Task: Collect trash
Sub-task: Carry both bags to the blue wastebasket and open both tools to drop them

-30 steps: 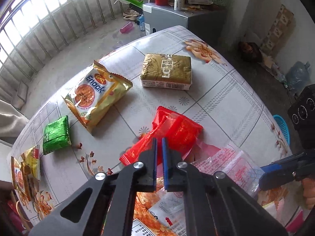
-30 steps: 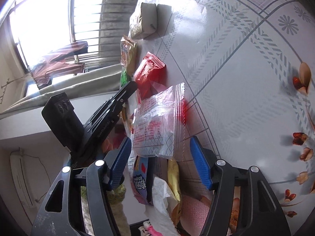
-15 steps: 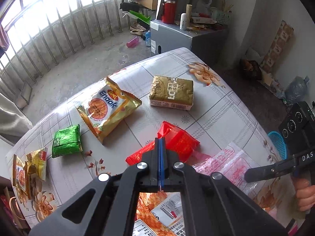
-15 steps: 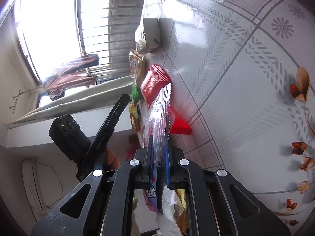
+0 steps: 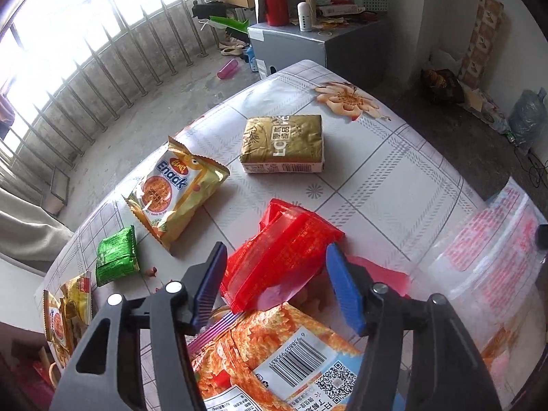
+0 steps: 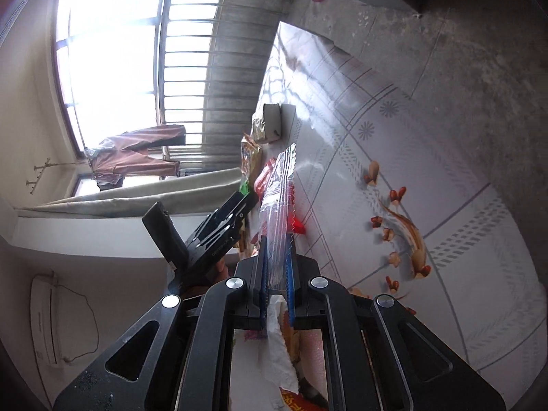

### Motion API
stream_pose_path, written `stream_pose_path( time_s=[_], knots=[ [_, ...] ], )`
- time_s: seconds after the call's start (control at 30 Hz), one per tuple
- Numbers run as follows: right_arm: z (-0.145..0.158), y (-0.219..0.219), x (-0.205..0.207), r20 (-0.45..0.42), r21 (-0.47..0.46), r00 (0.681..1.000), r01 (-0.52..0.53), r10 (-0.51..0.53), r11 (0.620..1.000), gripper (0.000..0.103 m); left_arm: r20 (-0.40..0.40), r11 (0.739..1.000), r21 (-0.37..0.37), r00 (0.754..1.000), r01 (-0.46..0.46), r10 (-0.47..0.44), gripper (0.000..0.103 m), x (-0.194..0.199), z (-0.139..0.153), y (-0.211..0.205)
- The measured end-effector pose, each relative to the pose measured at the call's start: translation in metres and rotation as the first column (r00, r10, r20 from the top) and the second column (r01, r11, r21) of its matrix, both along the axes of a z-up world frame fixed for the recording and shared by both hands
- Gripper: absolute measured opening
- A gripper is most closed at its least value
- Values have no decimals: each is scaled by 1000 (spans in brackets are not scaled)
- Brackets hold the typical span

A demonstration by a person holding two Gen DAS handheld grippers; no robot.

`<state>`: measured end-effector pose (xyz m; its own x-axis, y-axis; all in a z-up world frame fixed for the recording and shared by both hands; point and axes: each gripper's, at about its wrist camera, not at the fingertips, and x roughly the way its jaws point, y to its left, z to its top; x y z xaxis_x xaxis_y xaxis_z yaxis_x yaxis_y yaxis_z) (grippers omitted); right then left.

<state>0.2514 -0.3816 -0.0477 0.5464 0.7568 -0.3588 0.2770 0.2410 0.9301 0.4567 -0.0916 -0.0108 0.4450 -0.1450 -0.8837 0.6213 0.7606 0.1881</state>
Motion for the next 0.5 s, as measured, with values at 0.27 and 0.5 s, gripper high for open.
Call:
stream_pose_path(
  time_s=[0.27, 0.5],
  knots=[
    [-8, -33, -58, 13, 31, 995, 100, -100, 995, 7, -26, 984, 176, 999, 26, -22, 43, 9, -33, -22],
    [-19, -34, -86, -5, 63, 990, 141, -141, 988, 7, 4, 983, 179, 999, 38, -40, 9, 10, -33, -27]
  ],
)
